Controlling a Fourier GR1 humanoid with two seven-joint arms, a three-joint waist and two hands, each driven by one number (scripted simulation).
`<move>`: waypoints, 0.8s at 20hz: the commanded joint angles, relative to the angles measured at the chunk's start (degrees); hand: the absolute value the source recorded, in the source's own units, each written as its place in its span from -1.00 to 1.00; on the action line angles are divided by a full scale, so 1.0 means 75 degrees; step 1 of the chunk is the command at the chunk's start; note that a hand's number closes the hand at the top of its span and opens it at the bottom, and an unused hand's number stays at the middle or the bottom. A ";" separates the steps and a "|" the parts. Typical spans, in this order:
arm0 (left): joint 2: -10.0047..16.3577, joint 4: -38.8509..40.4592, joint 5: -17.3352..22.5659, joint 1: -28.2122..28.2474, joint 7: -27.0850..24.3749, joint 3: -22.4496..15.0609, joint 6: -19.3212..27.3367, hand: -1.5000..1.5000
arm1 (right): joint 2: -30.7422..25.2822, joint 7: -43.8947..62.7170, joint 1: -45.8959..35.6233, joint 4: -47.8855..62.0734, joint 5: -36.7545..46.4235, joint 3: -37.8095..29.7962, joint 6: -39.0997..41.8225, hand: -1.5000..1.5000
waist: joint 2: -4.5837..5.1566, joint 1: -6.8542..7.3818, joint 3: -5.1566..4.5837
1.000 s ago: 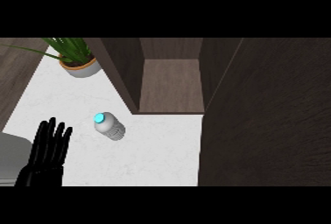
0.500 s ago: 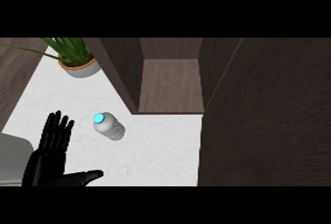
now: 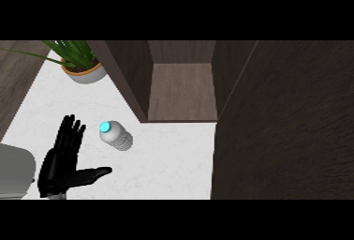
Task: Pick up the bottled water, place it into the cabinet and close the cabinet
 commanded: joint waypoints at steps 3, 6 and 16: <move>0.0168 0.1793 0.0287 -0.0655 -0.0466 0.0634 -0.0461 -1.00 | -0.0310 0.0083 -0.0153 0.0005 -0.0578 -0.0632 0.0113 -1.00 | 0.0006 0.0014 0.0000; -0.0257 0.3065 -0.0022 -0.1324 -0.1091 0.0491 -0.0344 -1.00 | -0.0130 -0.0123 -0.0067 0.0167 -0.0146 0.0071 0.0084 -1.00 | 0.0010 -0.0026 -0.0003; 0.0102 0.5769 0.0201 -0.2466 -0.2454 0.1119 -0.1509 -1.00 | -0.0146 -0.0379 0.0346 0.0013 -0.0030 0.0144 -0.0019 -1.00 | 0.0007 -0.0047 -0.0004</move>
